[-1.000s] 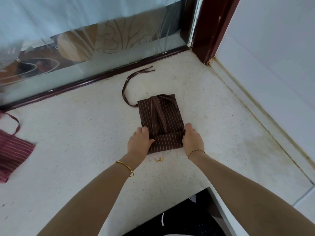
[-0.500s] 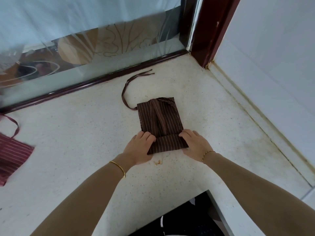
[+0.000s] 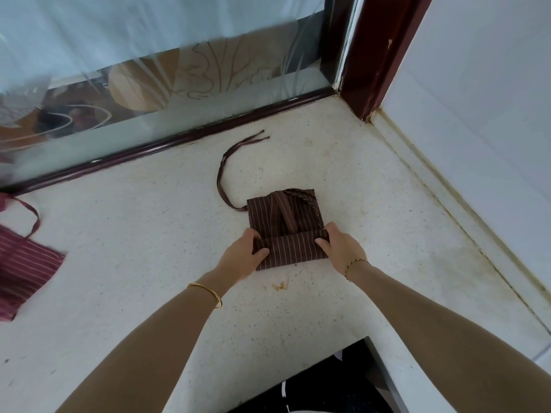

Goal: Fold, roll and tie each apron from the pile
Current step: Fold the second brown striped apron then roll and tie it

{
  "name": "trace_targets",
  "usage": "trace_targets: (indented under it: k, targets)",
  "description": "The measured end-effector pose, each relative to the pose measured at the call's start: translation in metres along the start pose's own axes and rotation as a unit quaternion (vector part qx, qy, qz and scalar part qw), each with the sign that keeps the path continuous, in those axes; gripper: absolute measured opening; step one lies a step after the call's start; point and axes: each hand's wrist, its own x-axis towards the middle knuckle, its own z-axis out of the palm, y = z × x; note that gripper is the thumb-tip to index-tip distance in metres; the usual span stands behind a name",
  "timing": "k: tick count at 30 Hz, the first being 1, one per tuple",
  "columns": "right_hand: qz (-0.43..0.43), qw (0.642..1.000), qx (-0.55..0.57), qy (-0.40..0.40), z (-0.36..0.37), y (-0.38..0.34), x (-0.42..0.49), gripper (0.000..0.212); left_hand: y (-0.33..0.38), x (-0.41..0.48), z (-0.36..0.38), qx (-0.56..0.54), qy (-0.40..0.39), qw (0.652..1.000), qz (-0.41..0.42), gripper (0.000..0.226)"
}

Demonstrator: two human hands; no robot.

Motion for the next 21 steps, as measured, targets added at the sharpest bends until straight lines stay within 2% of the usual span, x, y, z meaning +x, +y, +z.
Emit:
trace_targets:
  k: [3, 5, 8, 11, 14, 18, 21]
  targets:
    - [0.017, 0.999, -0.029, 0.017, 0.002, -0.007, 0.0, 0.027, 0.004, 0.0, 0.003, 0.019, 0.032, 0.999, 0.008, 0.041]
    - [0.013, 0.996, -0.075, 0.052, 0.001, -0.014, 0.0, 0.029, 0.009, -0.001, 0.004, 0.094, 0.091, 0.991, 0.025, 0.043]
    - [-0.1, 0.965, -0.198, 0.138, 0.003, -0.017, 0.003, 0.033, 0.015, 0.001, 0.005, 0.265, 0.153, 0.945, 0.115, 0.034]
    - [-0.183, 0.945, -0.23, 0.143, 0.008, -0.014, 0.002, 0.035, 0.014, 0.004, 0.005, 0.287, 0.115, 0.932, 0.188, 0.024]
    - [-0.212, 0.952, -0.186, 0.123, 0.009, -0.004, -0.005, 0.021, 0.007, 0.005, 0.002, 0.288, 0.091, 0.928, 0.22, 0.034]
    - [-0.215, 0.961, -0.166, 0.049, 0.008, 0.01, -0.009, 0.043, -0.001, 0.005, -0.008, 0.316, 0.002, 0.922, 0.222, 0.065]
    - [-0.215, 0.967, -0.134, 0.034, 0.005, 0.012, -0.007, 0.042, -0.003, 0.004, -0.008, 0.328, 0.006, 0.915, 0.235, 0.061]
